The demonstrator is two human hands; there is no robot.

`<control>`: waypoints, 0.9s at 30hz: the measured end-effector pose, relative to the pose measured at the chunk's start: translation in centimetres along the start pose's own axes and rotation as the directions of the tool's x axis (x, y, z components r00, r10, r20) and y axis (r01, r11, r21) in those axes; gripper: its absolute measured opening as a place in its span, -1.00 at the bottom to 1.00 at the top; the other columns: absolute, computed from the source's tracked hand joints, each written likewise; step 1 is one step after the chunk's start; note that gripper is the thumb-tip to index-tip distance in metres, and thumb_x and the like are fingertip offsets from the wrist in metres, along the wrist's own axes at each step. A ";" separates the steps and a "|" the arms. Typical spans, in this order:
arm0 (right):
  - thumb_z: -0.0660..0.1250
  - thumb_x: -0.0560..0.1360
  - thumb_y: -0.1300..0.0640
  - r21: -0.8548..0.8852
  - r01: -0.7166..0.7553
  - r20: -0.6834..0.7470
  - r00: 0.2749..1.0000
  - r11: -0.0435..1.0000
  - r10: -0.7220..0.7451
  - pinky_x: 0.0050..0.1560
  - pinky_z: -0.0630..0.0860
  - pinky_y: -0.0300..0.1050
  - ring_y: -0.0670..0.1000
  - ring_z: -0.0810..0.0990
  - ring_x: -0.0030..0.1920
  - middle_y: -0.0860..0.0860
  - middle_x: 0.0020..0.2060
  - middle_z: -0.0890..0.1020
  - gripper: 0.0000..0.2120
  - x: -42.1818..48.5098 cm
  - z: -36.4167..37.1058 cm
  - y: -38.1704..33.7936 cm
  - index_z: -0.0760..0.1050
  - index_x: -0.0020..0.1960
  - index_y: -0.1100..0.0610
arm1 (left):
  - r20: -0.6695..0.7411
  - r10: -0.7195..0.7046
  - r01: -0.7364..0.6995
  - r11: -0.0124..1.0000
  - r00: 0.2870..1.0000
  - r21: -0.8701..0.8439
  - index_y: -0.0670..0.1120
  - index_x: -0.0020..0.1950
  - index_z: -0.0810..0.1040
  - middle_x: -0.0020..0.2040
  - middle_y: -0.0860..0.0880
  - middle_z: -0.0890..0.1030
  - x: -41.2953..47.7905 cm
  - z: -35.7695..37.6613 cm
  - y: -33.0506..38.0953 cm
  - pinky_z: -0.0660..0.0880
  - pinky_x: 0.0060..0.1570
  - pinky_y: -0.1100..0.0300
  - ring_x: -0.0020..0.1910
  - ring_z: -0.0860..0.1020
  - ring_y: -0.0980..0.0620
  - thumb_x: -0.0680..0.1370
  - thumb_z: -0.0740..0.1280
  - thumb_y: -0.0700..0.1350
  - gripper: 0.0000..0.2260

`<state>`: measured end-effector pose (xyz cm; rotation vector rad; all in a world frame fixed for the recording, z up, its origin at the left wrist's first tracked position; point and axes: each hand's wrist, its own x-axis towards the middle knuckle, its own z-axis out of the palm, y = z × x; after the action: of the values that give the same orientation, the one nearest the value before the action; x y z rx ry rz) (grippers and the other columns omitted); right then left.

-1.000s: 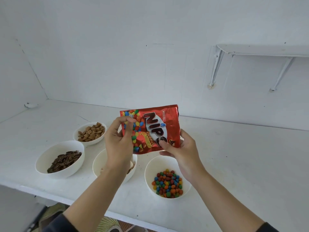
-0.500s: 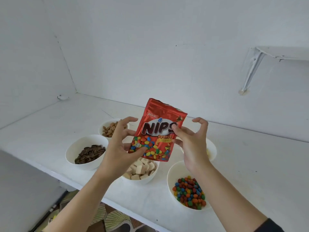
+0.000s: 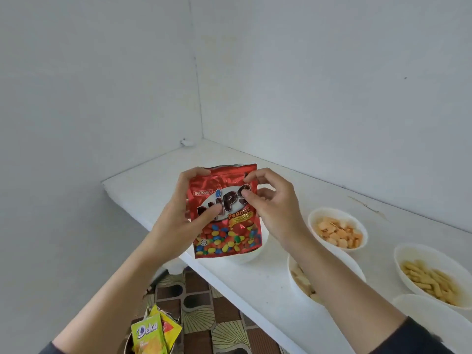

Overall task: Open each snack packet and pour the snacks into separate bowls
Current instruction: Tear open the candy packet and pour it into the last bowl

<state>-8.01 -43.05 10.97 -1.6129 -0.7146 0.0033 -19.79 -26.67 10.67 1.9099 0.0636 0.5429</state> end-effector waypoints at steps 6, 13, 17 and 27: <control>0.36 0.56 0.25 -0.031 0.064 0.107 0.992 0.997 -0.061 -0.11 0.67 0.05 0.03 0.67 0.00 -0.19 -0.02 0.61 -0.77 3.7 12.8 0.5 0.48 -0.04 -0.09 | -0.334 -0.033 0.094 0.982 0.942 0.166 0.07 0.16 0.52 0.08 0.10 0.60 -1.6 -12.0 -4.4 0.60 -0.01 0.19 0.10 0.61 0.12 0.61 0.37 -0.07 -0.86; 0.33 0.58 0.27 -0.091 0.148 0.270 0.955 0.985 -0.119 -0.04 0.50 -0.36 -0.06 0.58 0.05 -0.08 0.05 0.58 -0.79 3.8 26.9 3.8 0.43 0.03 -0.03 | -0.472 -0.246 0.394 0.886 0.846 0.244 0.07 0.01 0.59 -0.08 0.06 0.63 -6.6 -21.9 -10.2 0.55 -0.11 0.16 -0.10 0.61 0.06 0.62 0.35 -0.01 -0.96; 0.31 0.59 0.28 -0.135 0.145 0.377 0.923 0.980 -0.084 -0.07 0.44 -0.43 -0.13 0.53 0.03 -0.03 0.05 0.55 -0.77 3.1 32.9 7.1 0.39 0.05 -0.04 | -0.466 -0.397 0.532 0.822 0.791 0.202 0.06 0.02 0.58 -0.09 0.04 0.64 -8.3 -23.9 -13.6 0.52 -0.15 0.22 -0.15 0.64 0.06 0.63 0.32 0.05 -0.90; 0.29 0.62 0.29 -0.133 0.158 0.554 0.830 0.978 -0.059 -0.08 0.49 -0.47 -0.21 0.45 0.17 -0.06 0.21 0.48 -0.60 1.7 41.3 15.9 0.32 0.37 -0.04 | -0.542 -0.550 0.699 0.708 0.635 0.100 0.06 0.05 0.59 -0.07 0.06 0.66 -11.2 -25.4 -23.3 0.54 -0.24 0.35 -0.14 0.67 0.12 0.64 0.31 0.07 -0.88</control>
<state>-16.13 -5.22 -10.51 -1.7502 -1.2827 0.3445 -35.13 1.43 -6.32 1.8293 1.1793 0.5115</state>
